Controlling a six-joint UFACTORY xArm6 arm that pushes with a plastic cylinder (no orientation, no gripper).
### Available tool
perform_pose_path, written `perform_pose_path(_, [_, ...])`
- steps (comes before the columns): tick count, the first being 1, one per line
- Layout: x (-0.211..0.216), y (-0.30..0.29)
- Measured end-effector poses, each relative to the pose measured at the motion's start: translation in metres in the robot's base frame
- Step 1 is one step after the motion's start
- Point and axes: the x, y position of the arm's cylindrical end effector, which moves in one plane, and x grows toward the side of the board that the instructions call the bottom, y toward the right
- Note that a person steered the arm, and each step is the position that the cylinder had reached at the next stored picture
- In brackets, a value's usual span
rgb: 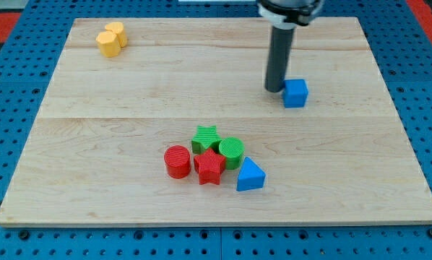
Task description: Slide the blue triangle closer to blue cube
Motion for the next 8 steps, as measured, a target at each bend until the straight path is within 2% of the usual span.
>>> perform_pose_path(1, [0.002, 0.020])
perform_pose_path(2, [0.003, -0.032])
perform_pose_path(3, [0.028, -0.054])
perform_pose_path(6, [0.162, -0.012])
perform_pose_path(7, [0.195, -0.010])
perform_pose_path(8, [0.198, -0.036])
